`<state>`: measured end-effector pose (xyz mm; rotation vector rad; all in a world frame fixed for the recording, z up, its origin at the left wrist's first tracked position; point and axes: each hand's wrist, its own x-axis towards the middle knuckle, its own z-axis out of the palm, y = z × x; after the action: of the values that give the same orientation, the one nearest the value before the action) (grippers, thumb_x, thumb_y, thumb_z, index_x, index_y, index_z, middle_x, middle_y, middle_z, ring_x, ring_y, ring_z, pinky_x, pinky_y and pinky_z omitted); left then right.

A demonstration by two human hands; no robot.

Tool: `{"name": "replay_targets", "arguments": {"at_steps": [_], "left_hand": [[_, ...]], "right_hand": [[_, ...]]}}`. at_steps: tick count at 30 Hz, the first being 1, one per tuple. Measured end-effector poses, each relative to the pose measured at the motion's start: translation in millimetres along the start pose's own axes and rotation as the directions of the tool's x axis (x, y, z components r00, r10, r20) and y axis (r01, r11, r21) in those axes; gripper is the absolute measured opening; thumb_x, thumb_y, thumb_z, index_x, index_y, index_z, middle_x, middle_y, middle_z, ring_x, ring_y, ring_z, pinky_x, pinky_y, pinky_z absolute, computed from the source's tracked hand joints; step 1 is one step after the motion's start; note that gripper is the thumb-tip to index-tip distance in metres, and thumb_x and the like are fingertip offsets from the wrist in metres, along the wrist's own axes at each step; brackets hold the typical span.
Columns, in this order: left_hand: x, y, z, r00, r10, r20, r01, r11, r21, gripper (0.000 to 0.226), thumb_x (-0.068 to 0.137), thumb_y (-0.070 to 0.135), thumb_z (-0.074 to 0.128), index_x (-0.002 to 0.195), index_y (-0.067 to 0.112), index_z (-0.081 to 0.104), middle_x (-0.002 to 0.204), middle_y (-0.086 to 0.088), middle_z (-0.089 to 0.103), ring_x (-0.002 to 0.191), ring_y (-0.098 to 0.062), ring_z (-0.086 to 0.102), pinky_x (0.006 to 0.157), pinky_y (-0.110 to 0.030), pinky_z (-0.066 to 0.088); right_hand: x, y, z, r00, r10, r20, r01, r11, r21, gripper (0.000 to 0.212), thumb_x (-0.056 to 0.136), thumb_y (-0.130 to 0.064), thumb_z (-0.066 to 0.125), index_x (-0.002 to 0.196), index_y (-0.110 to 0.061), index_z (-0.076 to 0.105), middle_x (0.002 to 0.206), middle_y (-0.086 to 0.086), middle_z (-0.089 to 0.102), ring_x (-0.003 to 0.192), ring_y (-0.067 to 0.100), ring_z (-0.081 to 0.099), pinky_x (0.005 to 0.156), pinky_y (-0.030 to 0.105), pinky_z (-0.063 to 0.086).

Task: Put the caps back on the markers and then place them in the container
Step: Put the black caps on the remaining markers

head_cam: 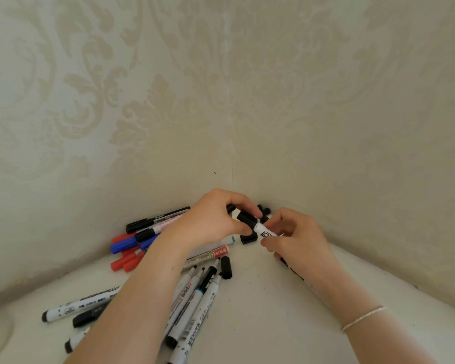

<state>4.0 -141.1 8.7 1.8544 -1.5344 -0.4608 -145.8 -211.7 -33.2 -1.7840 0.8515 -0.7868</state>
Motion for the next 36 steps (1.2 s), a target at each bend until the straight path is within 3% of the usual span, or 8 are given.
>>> {"name": "replay_targets", "arguments": {"at_steps": [4,8,19,21,24,28,31,36], "left_hand": [[-2,0,-4,0.998,-0.045,-0.052,0.025,0.942,-0.334,0.017,0.083,0.014,0.071,0.098,0.021,0.069,0.095,0.004,0.074,0.050,-0.013,0.046,0.052,-0.021,0.037],[3,6,8,0.977,-0.153,-0.145,0.035,0.797,-0.603,0.016,0.089,0.014,0.065,0.105,0.013,0.063,0.098,-0.012,0.074,0.041,-0.006,0.025,0.040,-0.020,0.020],[9,15,28,0.948,-0.092,-0.304,-0.052,0.900,-0.432,0.015,0.089,0.019,0.066,0.104,0.018,0.067,0.084,-0.011,0.074,0.034,0.002,0.041,0.038,-0.008,0.029],[9,13,24,0.958,-0.083,-0.275,0.000,0.957,-0.290,0.022,0.091,0.026,0.063,0.112,0.027,0.066,0.065,0.009,0.067,0.035,0.001,0.041,0.040,-0.011,0.030],[8,8,10,0.974,-0.103,-0.202,0.072,0.986,-0.153,0.033,0.095,0.028,0.055,0.127,0.034,0.053,0.087,0.010,0.072,0.039,-0.007,0.039,0.048,-0.019,0.037],[2,0,-13,0.976,-0.192,-0.101,0.190,0.981,-0.030,0.022,0.096,0.015,0.045,0.107,0.021,0.063,0.082,0.006,0.072,0.052,-0.009,0.045,0.049,-0.018,0.041],[-3,-8,-24,0.952,-0.304,0.035,0.298,0.948,0.112,0.026,0.093,0.008,0.045,0.084,0.015,0.068,0.067,0.005,0.064,0.055,-0.008,0.050,0.055,-0.020,0.041],[-6,-17,-26,0.876,-0.445,0.186,0.389,0.880,0.273,0.016,0.089,0.014,0.058,0.090,0.006,0.071,0.071,0.000,0.057,0.054,-0.010,0.043,0.051,-0.019,0.037]], "right_hand": [[-2,-5,-1,0.999,-0.036,0.004,0.034,0.983,0.183,0.017,0.076,0.006,0.068,0.078,-0.010,0.063,0.076,0.011,0.070,0.052,0.013,0.053,0.048,0.021,0.040],[-4,-8,4,0.998,-0.059,-0.035,0.067,0.949,0.308,0.013,0.080,0.002,0.070,0.088,-0.007,0.064,0.079,0.007,0.072,0.053,0.013,0.057,0.047,0.026,0.042],[-6,-10,6,0.995,0.061,-0.075,-0.025,0.912,0.408,0.011,0.080,0.002,0.070,0.089,-0.004,0.065,0.068,0.014,0.068,0.047,0.016,0.051,0.043,0.025,0.040],[-1,-12,1,0.993,0.078,-0.084,-0.048,0.947,0.316,0.011,0.080,0.000,0.070,0.089,-0.004,0.065,0.069,0.009,0.067,0.046,0.012,0.054,0.044,0.026,0.042],[6,-11,-13,0.983,0.047,-0.176,-0.061,0.995,-0.076,0.008,0.085,-0.011,0.064,0.089,-0.017,0.063,0.082,0.002,0.065,0.065,0.018,0.060,0.060,0.035,0.050],[4,-1,-30,0.972,0.054,-0.229,-0.187,0.767,-0.614,0.019,0.086,-0.010,0.047,0.096,-0.018,0.061,0.092,0.005,0.058,0.079,0.026,0.059,0.067,0.033,0.049],[1,1,-35,0.971,0.142,-0.193,-0.239,0.628,-0.741,0.019,0.088,-0.013,0.044,0.101,-0.013,0.058,0.095,0.006,0.059,0.085,0.026,0.060,0.070,0.032,0.047],[-2,1,-35,0.968,0.199,-0.153,-0.240,0.549,-0.801,0.019,0.090,-0.020,0.048,0.107,-0.014,0.055,0.102,0.007,0.060,0.095,0.027,0.058,0.074,0.031,0.043]]}}
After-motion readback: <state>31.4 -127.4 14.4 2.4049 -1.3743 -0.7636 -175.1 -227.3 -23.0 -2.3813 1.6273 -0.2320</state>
